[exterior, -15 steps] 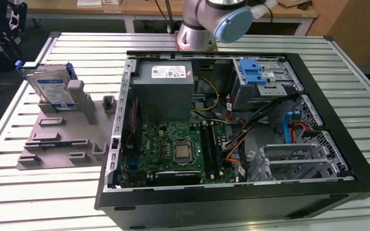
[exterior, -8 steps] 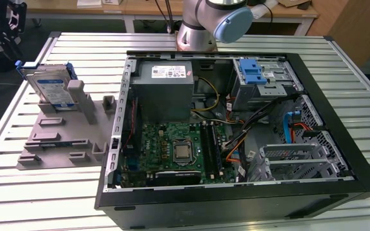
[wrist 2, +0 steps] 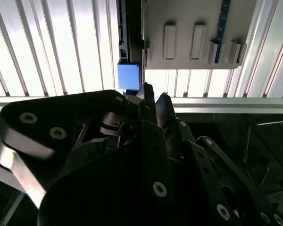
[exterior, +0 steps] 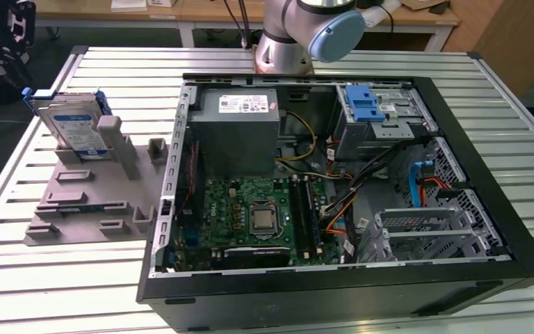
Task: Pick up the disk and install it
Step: 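Pick up the disk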
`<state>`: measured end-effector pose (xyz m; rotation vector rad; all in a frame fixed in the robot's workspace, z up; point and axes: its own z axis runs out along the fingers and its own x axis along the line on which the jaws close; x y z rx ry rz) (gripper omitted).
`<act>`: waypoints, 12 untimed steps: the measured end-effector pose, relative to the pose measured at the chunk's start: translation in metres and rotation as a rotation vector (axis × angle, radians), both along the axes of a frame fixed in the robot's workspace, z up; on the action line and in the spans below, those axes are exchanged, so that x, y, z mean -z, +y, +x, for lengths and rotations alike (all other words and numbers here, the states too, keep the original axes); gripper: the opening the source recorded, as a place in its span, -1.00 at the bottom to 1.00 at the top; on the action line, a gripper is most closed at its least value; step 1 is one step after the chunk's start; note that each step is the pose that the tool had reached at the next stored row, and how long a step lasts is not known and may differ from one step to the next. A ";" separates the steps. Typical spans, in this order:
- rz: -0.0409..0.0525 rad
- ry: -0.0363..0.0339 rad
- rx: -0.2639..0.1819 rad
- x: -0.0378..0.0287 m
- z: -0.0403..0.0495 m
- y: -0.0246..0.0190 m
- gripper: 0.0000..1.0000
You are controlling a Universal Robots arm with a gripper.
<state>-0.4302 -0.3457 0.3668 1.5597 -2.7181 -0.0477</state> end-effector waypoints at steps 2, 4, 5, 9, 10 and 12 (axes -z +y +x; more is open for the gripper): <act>0.0001 0.0000 -0.030 0.0001 0.0000 0.0000 -0.52; 0.0000 0.0000 -0.059 0.0001 0.0000 0.0000 -0.52; 0.0000 0.0000 -0.072 0.0001 0.0000 0.0000 -0.52; 0.0000 0.0000 -0.120 0.0001 0.0000 0.0000 -0.52; 0.0000 0.0000 -0.130 0.0001 0.0000 0.0000 -0.52; 0.0000 0.0000 -0.150 0.0001 0.0000 0.0000 -0.52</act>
